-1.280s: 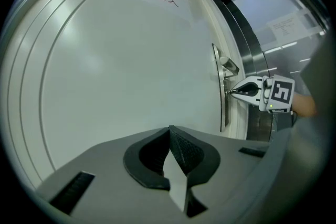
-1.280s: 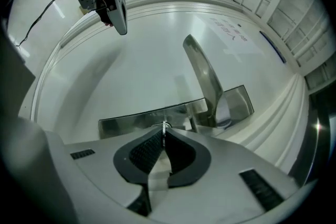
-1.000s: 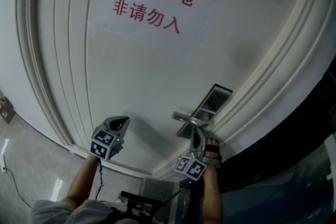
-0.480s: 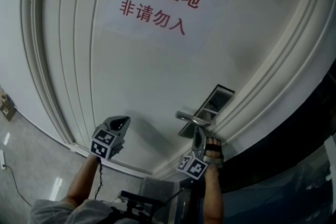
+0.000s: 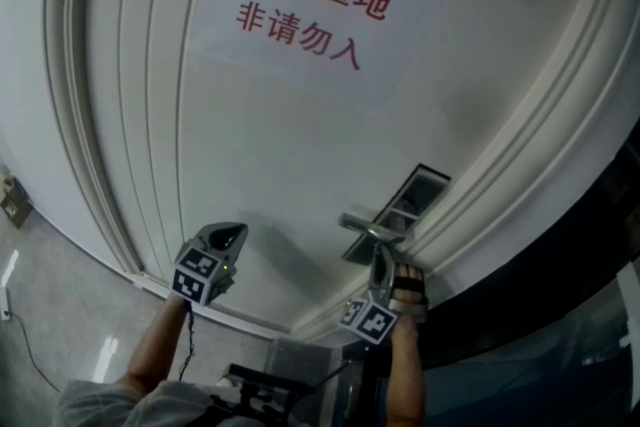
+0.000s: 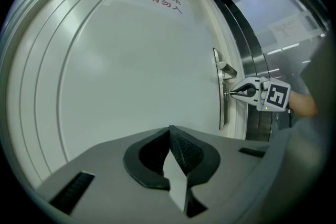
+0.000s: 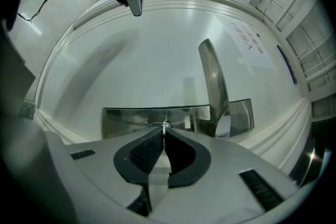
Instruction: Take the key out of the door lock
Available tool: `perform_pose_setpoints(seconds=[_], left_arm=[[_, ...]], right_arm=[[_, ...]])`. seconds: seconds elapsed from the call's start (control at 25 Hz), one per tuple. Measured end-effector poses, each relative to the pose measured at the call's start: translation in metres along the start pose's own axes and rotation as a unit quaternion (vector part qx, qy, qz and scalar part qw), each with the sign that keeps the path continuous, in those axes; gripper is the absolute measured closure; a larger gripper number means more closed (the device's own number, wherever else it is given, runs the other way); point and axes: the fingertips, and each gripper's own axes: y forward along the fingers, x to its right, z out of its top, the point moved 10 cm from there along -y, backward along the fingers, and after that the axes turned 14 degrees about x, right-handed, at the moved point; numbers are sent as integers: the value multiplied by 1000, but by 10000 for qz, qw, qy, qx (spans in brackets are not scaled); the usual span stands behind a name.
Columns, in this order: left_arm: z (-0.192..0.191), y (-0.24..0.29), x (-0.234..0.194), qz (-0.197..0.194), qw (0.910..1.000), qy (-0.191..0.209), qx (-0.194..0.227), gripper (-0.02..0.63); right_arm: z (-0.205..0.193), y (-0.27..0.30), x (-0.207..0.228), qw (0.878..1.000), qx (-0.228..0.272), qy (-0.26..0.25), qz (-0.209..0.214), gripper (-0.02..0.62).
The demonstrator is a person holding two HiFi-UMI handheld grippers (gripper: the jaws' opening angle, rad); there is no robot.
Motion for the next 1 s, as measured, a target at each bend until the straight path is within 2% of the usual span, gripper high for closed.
perform_pose_setpoints(seconds=[1.0], left_arm=[[5,-18,0,-25,10000,15,46,614]], right_arm=[[7,-17,0,9999,-20,136,-30,575]])
